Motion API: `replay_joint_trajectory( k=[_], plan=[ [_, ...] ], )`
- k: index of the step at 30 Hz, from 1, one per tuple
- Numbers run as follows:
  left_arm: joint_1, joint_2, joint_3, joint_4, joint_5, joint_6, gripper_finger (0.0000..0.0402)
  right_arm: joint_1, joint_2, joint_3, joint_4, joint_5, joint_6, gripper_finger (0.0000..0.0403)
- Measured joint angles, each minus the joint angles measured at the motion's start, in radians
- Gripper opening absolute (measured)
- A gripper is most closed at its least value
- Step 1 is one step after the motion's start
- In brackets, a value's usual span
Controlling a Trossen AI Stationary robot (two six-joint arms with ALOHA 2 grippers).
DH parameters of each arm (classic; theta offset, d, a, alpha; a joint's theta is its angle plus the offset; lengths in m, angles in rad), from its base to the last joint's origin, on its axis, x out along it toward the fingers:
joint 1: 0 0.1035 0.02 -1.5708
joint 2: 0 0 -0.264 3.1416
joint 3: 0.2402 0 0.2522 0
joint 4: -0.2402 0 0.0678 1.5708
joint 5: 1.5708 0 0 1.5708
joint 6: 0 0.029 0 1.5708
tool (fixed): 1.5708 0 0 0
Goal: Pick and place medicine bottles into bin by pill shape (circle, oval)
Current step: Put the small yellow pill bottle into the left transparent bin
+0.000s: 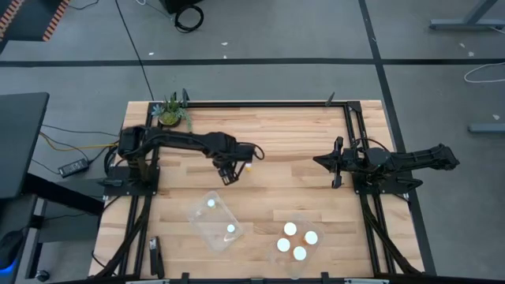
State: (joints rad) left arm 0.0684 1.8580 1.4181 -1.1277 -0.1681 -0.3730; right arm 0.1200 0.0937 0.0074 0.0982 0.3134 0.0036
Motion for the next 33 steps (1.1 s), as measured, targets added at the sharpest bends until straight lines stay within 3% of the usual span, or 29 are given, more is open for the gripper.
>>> replay_joint_trajectory(
  k=[10, 25, 33],
  plan=[
    [0.094, 0.000, -0.103, 0.082, 0.060, 0.056, 0.0175, 0.000, 0.000, 0.000, 0.000, 0.000, 0.000, 0.0019],
    [0.207, 0.000, -0.158, 0.201, 0.157, 0.063, 0.0242, 0.000, 0.000, 0.000, 0.000, 0.000, 0.000, 0.0019],
    [0.226, 0.000, -0.158, 0.258, 0.175, 0.045, 0.0250, 0.000, 0.000, 0.000, 0.000, 0.000, 0.000, 0.0019]
  ],
)
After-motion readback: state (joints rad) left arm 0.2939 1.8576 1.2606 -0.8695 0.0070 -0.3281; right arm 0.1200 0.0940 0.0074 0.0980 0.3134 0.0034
